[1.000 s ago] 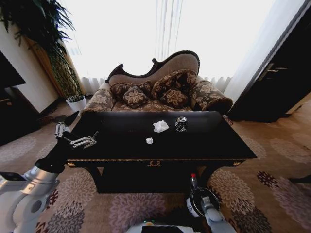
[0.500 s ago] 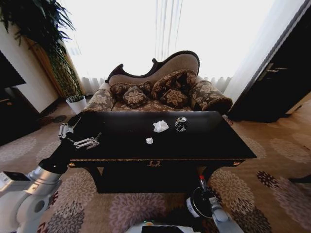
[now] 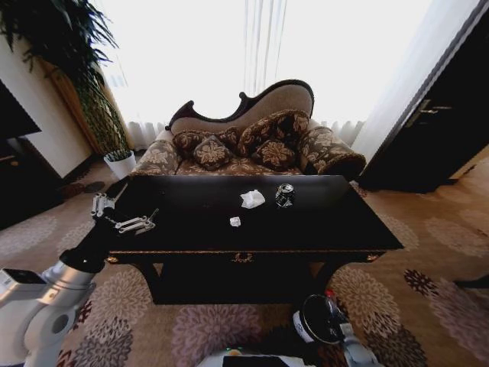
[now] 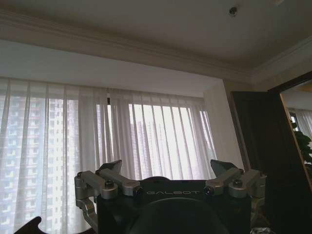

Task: Move to the front of the table and place the trash on the table into the trash bin.

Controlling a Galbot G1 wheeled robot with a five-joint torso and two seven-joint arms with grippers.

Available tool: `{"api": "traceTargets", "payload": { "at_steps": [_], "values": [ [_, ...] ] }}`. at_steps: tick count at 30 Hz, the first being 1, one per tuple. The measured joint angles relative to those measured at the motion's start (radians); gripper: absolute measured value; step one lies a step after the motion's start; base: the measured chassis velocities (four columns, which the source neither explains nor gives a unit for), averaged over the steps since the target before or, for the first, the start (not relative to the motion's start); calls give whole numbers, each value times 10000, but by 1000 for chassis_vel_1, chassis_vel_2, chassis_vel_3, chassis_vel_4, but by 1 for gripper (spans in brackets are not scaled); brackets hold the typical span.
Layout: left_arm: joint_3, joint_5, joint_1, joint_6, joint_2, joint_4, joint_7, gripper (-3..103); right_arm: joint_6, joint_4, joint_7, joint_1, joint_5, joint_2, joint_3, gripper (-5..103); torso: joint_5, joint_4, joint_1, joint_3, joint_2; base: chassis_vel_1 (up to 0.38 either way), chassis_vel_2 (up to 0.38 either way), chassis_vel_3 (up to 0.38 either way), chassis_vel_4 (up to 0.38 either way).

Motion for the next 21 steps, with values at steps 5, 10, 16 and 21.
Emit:
{"api": "traceTargets", "payload": {
  "at_steps": [5,10,16,21],
  "values": [
    [-140,-97,52,-10,90,-9,8,100,-166,325,105,-72,22,176,-64,22,-1,2,0,0,0,0,0,0,0],
    [-342,-213,94,-30,160,-6,35,100,-268,404,25,-176,-32,269,-95,43,-2,1,0,0,0,0,0,0,0],
    [-360,-218,25,-37,126,61,53,100,-226,653,-377,-384,-26,333,-134,65,-3,1,0,0,1,0,0,0,0],
    [-360,-213,17,-38,101,93,50,100,-181,896,-562,-530,-47,427,-162,86,-3,0,0,0,0,0,0,0,0]
  ]
}}
